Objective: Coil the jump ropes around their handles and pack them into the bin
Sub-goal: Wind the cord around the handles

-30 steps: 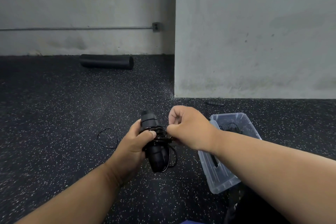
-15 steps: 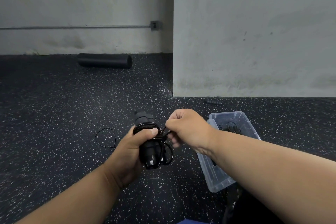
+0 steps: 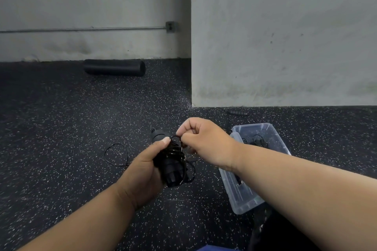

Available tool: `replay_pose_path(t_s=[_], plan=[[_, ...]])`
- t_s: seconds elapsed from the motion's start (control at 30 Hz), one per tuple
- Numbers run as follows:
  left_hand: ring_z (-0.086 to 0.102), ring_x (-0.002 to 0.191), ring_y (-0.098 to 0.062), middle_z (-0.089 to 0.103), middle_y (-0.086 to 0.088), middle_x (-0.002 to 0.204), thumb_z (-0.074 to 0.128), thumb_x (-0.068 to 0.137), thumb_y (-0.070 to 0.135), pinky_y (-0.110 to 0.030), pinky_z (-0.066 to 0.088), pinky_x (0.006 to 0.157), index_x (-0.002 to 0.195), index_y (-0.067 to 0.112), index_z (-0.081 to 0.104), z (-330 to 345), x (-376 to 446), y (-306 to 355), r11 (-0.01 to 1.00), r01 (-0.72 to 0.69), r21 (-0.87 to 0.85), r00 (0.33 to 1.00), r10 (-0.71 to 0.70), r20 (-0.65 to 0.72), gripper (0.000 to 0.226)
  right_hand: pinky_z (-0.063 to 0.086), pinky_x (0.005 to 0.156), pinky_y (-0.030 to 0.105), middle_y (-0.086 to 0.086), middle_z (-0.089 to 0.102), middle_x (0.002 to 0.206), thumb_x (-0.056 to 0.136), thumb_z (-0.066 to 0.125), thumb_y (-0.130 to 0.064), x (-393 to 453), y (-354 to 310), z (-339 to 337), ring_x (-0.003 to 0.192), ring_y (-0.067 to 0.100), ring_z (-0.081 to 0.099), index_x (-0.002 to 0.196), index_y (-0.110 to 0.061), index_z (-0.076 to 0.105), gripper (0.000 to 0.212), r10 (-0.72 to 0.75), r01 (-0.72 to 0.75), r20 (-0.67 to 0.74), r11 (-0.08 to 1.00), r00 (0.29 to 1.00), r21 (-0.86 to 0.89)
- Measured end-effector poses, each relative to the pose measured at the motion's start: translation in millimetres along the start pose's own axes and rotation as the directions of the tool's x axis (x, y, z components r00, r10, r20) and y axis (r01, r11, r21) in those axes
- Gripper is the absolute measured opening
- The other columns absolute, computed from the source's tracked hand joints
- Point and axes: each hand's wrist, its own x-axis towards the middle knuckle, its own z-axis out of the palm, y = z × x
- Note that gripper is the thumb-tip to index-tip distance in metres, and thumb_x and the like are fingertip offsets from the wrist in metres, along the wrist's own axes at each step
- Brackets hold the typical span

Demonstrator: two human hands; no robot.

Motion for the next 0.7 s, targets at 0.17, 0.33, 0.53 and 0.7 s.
replay_pose_path(t_s=[0.17,0.33,0.53,0.7], plan=[[0.069,0.095,-0.029,0.069,-0.016,0.109,0.069,0.087,0.044,-0.046,0.058,0.085,0.126,0.006,0.064,1.9,3.6,-3.0,0.999,0.022,0.024,0.999,-0.021,-0.038,0.055,0.048,0.058,0.022,-0.003,0.072,0.086,0.094,0.062,-0.021,5.0,14.4,-7.8,0.064,0.006,0.06,0.102,-0.015,0.07,0.013,0.107,-0.107,-0.071,0.994,0.992,0.0],[0.076,0.092,-0.031,0.076,-0.02,0.11,0.061,0.095,0.046,-0.046,0.057,0.085,0.118,0.004,0.068,7.7,4.3,-2.7,1.0,0.013,-0.001,0.999,-0.013,-0.037,0.048,0.049,0.06,0.019,-0.004,0.072,0.081,0.096,0.067,-0.036,-4.9,26.9,-0.7,0.066,0.003,0.062,0.105,-0.009,0.067,0.029,0.113,-0.113,0.01,0.992,0.994,-0.058],[0.074,0.108,-0.039,0.072,-0.028,0.123,0.055,0.102,0.047,-0.053,0.052,0.1,0.122,-0.002,0.069,10.0,6.3,-7.6,0.999,0.034,-0.008,0.997,-0.034,-0.074,0.055,0.043,0.064,0.037,0.0,0.063,0.075,0.097,0.068,-0.045,-3.9,45.5,8.7,0.068,0.018,0.054,0.088,-0.015,0.061,0.032,0.124,-0.124,0.006,0.992,0.992,-0.004],[0.071,0.115,-0.041,0.07,-0.028,0.127,0.053,0.103,0.048,-0.049,0.061,0.09,0.132,-0.004,0.064,9.9,13.9,-12.8,1.0,0.016,-0.02,0.996,-0.018,-0.089,0.061,0.045,0.068,0.035,-0.005,0.064,0.079,0.096,0.063,-0.056,-5.5,53.5,9.6,0.073,0.016,0.054,0.089,-0.024,0.057,0.034,0.185,-0.186,0.016,0.973,0.983,0.137]])
